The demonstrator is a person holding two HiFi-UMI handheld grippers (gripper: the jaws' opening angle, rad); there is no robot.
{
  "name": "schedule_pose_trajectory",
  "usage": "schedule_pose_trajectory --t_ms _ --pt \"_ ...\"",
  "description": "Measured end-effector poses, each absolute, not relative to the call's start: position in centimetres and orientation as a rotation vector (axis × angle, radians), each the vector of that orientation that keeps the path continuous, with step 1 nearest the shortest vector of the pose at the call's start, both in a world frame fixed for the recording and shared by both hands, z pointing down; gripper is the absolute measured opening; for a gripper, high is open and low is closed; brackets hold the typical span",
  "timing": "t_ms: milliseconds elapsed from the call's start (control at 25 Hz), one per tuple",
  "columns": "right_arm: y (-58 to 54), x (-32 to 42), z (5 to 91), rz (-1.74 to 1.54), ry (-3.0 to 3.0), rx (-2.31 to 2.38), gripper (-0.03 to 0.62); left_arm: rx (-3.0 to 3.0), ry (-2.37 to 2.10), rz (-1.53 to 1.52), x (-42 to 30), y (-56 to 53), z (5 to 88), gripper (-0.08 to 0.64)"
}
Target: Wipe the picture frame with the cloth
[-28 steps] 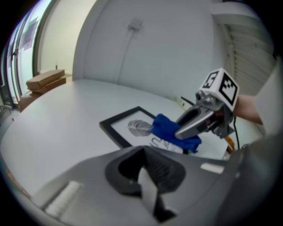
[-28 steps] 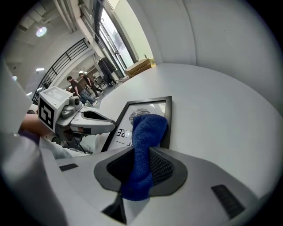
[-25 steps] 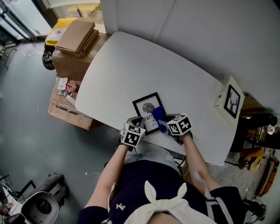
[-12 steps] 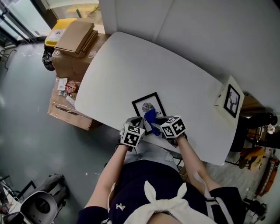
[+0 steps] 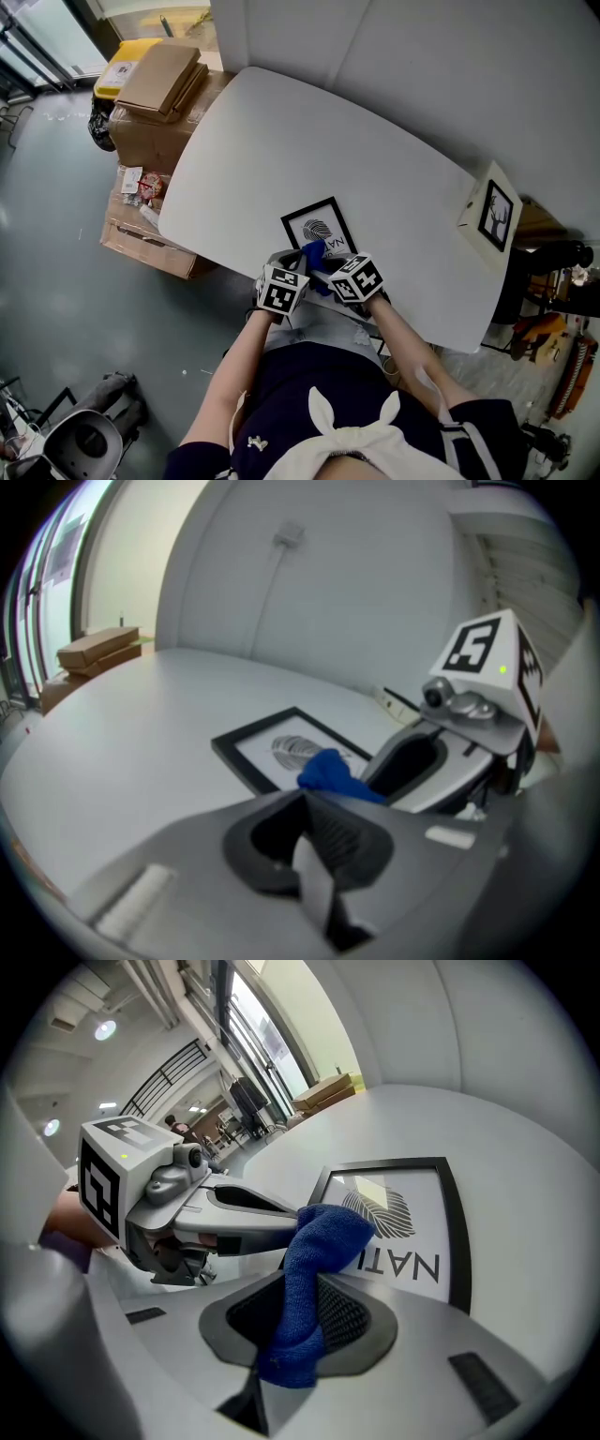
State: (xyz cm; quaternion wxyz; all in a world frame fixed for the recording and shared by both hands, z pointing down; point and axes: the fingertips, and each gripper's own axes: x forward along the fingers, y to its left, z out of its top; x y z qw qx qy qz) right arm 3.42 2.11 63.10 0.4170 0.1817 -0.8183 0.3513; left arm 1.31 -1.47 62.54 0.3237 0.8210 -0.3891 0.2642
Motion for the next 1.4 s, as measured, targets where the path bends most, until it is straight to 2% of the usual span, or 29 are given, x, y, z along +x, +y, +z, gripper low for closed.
schedule_pose_trajectory --t_ms 480,1400 --pt "2.22 3.31 63.64 0.720 -2.029 0.452 0.084 2.172 -1.012 0.692 1.39 -1.59 62.66 0.002" --pt "2.61 3.28 63.91 0.715 -2.034 0.453 0.084 2.193 -1.001 0.711 1.48 -1.20 62.87 0.002"
